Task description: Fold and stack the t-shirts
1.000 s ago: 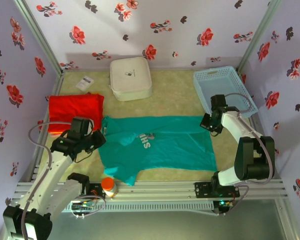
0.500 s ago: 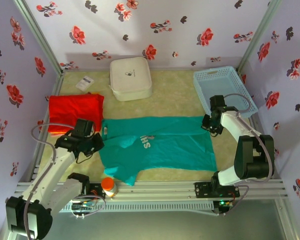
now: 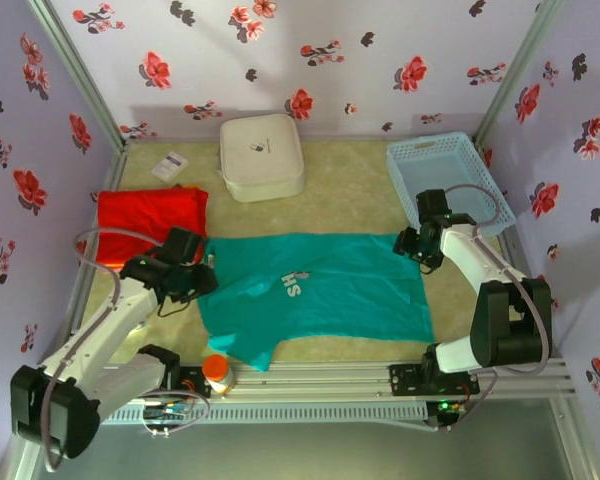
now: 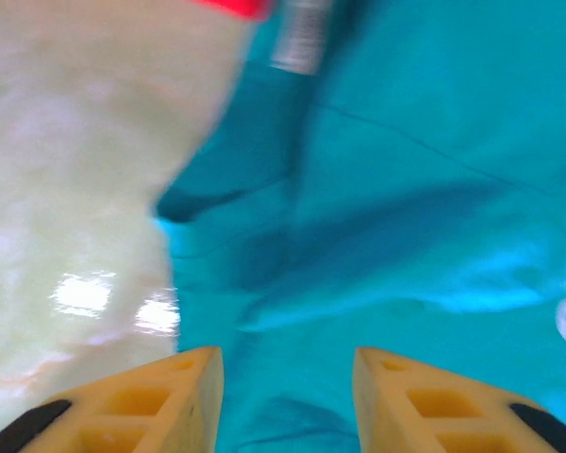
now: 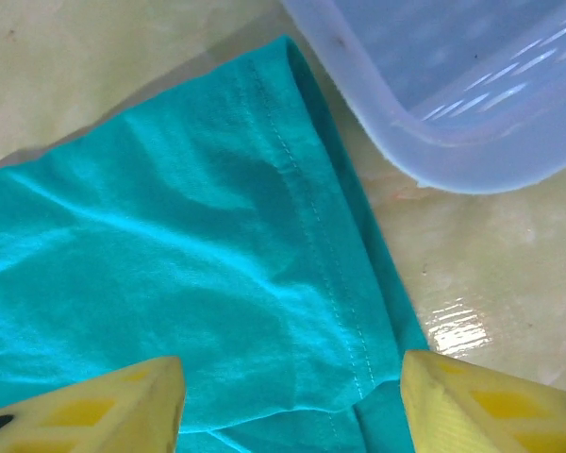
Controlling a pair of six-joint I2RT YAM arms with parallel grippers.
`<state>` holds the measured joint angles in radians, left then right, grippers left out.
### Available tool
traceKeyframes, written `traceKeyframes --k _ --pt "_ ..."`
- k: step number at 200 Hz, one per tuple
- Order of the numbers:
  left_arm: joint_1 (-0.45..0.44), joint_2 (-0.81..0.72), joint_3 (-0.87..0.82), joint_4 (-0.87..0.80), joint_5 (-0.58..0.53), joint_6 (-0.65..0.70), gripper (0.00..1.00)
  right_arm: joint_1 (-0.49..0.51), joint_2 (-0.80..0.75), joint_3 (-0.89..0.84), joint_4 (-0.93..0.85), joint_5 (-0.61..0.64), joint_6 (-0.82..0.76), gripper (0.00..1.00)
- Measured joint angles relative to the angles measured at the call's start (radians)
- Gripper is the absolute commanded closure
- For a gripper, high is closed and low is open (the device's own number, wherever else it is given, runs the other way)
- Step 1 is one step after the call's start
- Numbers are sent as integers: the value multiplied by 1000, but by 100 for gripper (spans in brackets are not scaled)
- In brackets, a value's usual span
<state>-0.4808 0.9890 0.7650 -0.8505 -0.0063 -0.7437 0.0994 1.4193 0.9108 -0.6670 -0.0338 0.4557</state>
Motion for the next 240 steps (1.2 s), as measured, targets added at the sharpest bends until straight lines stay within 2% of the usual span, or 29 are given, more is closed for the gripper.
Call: traceKeyframes --k 29,85,111,136,207,240 --pt "-177 73 68 70 -3 68 66 10 -4 0 10 -13 9 37" --pt "-346 378 103 146 -40 151 67 13 -18 -11 23 -22 17 35" --pt "-373 471 127 172 -67 176 64 13 -19 -11 23 -22 17 35" --pt "-377 526 143 190 -95 190 67 13 -19 -12 24 -22 17 35" --pt "-377 599 158 215 -135 202 69 13 -18 -14 29 -22 16 35" --pt "-379 629 158 220 -150 202 66 13 -14 -14 34 -22 16 35"
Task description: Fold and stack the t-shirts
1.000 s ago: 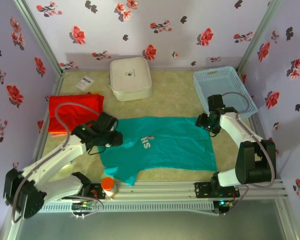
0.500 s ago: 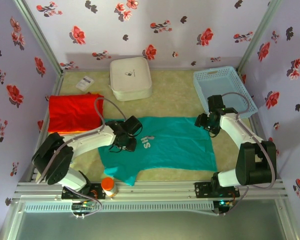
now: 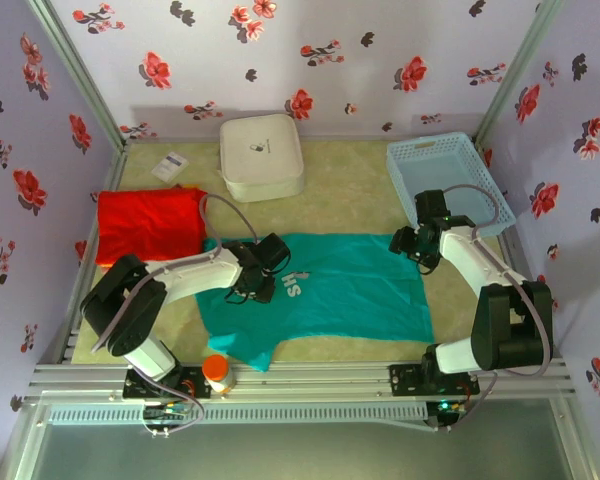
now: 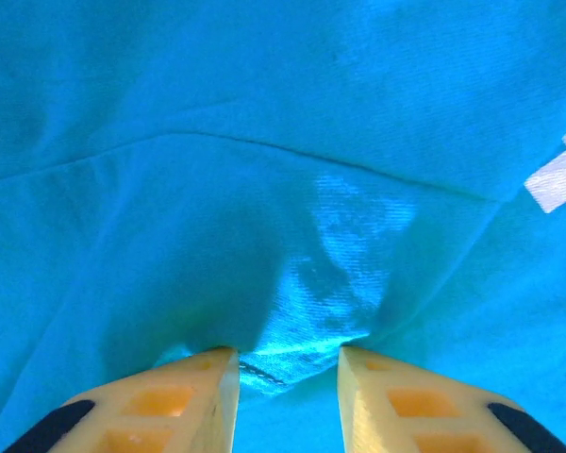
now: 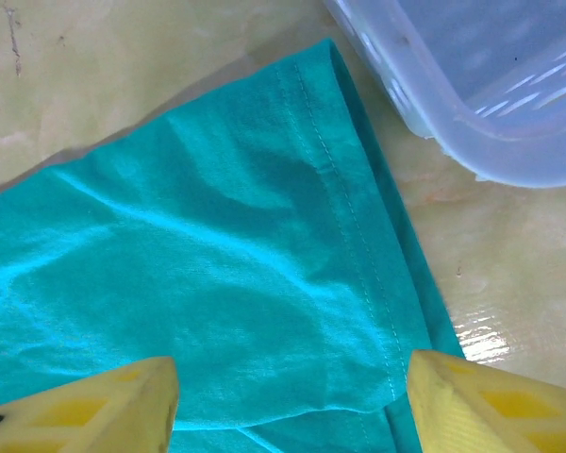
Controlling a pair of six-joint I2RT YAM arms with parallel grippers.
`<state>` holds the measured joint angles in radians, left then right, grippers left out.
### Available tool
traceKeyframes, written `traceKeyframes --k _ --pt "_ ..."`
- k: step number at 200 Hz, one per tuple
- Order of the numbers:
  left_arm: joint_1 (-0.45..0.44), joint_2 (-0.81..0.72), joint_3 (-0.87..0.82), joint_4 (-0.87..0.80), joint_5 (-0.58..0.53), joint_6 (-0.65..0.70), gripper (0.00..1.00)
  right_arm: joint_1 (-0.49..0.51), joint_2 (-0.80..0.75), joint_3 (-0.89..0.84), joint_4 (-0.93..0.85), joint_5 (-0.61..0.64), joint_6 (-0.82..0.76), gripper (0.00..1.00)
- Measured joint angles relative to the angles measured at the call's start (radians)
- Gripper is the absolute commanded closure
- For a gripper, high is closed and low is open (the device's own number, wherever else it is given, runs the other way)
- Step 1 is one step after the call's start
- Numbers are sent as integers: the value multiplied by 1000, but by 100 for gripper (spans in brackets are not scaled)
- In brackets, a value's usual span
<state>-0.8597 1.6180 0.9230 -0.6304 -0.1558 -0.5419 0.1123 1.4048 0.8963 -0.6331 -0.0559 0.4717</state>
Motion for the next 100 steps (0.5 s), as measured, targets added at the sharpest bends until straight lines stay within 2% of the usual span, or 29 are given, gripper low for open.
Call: traceKeyframes --k 33,76,100 --pt "0 11 0 0 -5 0 70 0 5 0 0 0 0 35" --pt "-1 22 10 -5 -16 0 84 0 13 0 0 0 0 35" --pt "-5 22 26 -21 -21 -1 88 0 13 0 0 0 0 35"
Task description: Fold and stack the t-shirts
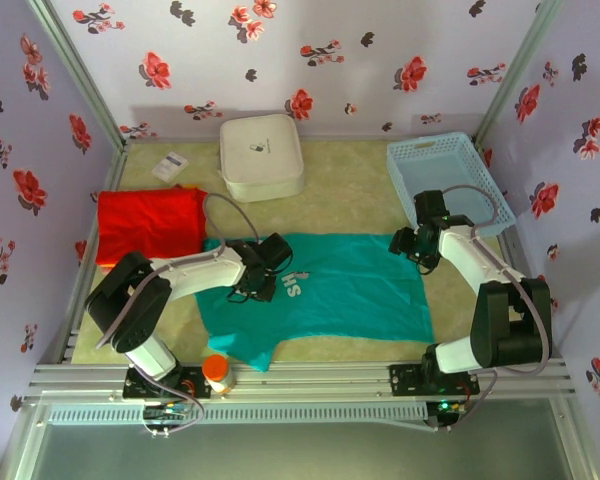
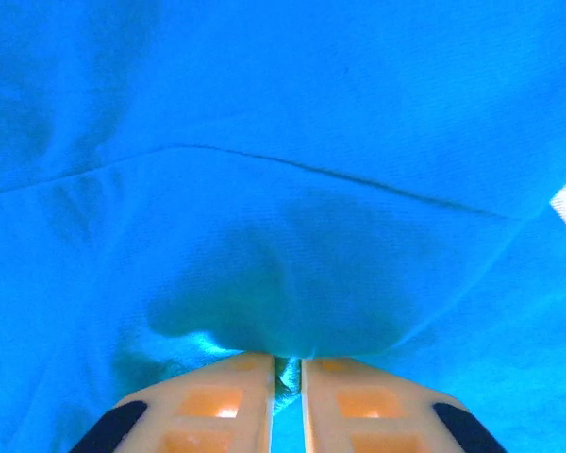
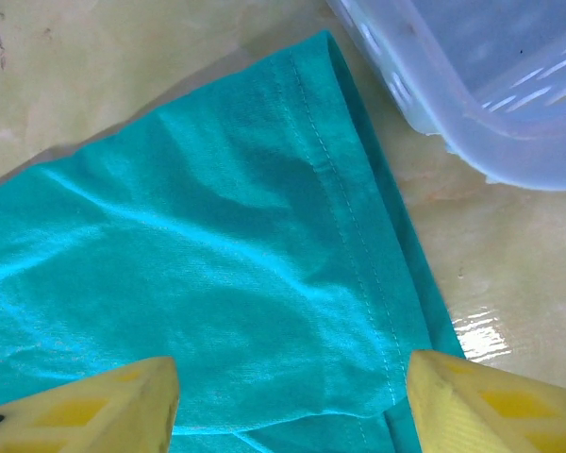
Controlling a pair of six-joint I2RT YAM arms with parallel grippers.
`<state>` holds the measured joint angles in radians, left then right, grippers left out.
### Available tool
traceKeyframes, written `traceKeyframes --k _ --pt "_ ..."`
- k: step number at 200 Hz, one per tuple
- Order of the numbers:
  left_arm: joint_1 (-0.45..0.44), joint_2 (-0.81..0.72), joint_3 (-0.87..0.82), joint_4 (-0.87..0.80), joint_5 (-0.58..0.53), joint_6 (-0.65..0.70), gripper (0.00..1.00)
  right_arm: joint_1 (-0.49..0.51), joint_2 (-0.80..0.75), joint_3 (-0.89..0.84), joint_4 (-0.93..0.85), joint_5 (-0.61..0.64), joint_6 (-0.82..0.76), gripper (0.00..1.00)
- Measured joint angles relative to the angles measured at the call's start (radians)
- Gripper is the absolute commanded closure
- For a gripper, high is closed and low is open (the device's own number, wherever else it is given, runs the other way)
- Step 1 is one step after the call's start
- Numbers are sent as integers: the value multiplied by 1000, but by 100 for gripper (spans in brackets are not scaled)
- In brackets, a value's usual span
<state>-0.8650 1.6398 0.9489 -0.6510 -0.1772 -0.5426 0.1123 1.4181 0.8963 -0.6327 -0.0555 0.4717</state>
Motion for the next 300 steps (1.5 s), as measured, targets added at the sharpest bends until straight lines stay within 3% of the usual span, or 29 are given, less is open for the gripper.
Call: traceKeyframes --k 24,106,216,230,245,274,300 --pt "0 -12 19 -33 0 0 100 0 0 0 0 0 0 35" --pt "-1 -85 47 -106 14 -3 100 0 5 0 7 0 0 35" --pt "-2 -125 111 -180 261 -15 100 0 8 0 7 0 0 35" --pt "-2 -122 111 -190 272 -21 83 0 9 0 7 0 0 35" --pt "2 -106 113 -205 276 -32 78 0 10 0 7 0 0 35" --pt "48 -79 120 -241 267 -37 61 0 10 0 6 0 -2 35" --pt "169 -79 164 -260 246 -25 57 14 11 4 6 0 -7 34"
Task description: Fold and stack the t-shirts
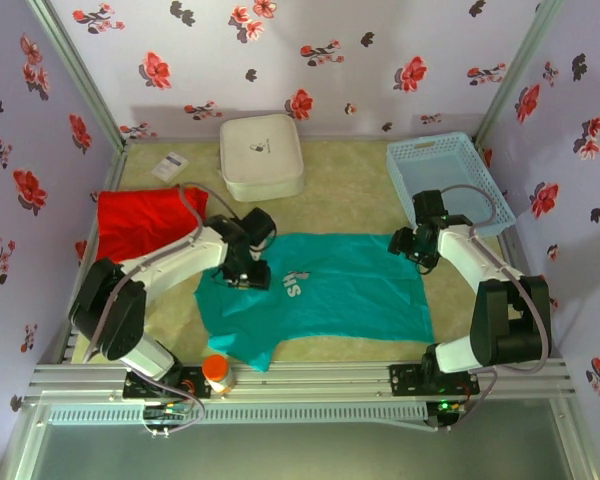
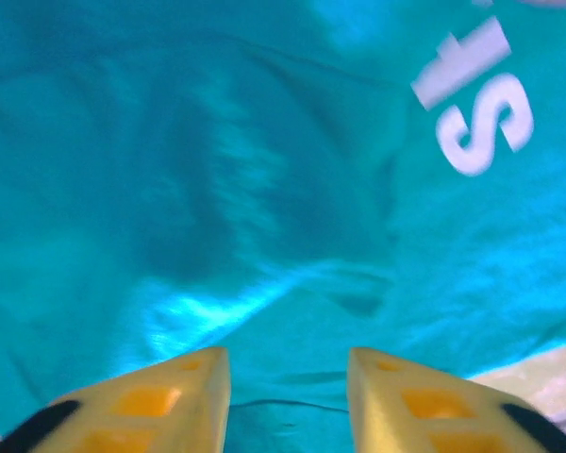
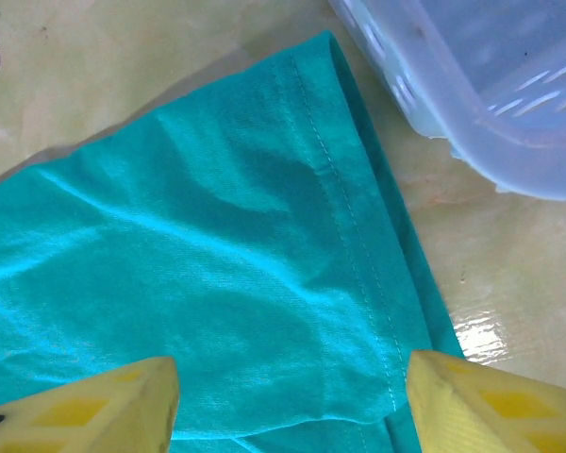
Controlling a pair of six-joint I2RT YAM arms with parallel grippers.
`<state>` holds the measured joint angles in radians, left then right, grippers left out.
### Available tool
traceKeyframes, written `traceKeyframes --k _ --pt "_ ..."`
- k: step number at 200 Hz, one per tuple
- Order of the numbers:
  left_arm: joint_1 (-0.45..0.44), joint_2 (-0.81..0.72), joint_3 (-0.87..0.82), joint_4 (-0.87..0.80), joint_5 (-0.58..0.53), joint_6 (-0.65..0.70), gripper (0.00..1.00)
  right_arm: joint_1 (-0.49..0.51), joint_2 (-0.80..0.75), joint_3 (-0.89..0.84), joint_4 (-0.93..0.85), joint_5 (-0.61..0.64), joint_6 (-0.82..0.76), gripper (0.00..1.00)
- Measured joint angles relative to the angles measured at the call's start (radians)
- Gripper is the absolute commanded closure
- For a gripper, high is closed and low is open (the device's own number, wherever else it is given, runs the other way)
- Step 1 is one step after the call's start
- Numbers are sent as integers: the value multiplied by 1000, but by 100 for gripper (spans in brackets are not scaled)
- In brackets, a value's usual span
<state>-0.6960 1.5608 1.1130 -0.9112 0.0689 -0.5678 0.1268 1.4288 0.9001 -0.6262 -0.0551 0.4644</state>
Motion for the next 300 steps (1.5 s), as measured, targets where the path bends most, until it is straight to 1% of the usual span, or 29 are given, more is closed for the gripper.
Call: traceKeyframes --k 20,32,47,61,99,145,182,241,274,300 --pt "112 15 58 2 -16 25 57 35 18 21 2 -5 3 34" --pt "163 39 81 16 -24 42 57 63 43 37 12 -8 9 34" --pt "209 79 95 36 -31 60 58 95 80 54 31 -9 17 34" --pt "232 132 105 47 -35 76 58 117 127 75 42 -10 20 35" --pt "239 265 124 80 -34 103 59 127 285 156 51 2 26 36" --pt "241 360 169 99 -31 112 60 125 394 252 29 26 24 38" --pt "247 433 274 76 -29 132 60 98 498 380 -13 42 8 40" --pt "261 556 466 59 -5 153 61 47 637 583 -56 49 -17 40" --pt "284 601 550 53 -4 174 60 43 676 646 -56 49 -35 39" --pt "293 592 577 31 -4 187 54 44 672 643 -51 40 -46 36"
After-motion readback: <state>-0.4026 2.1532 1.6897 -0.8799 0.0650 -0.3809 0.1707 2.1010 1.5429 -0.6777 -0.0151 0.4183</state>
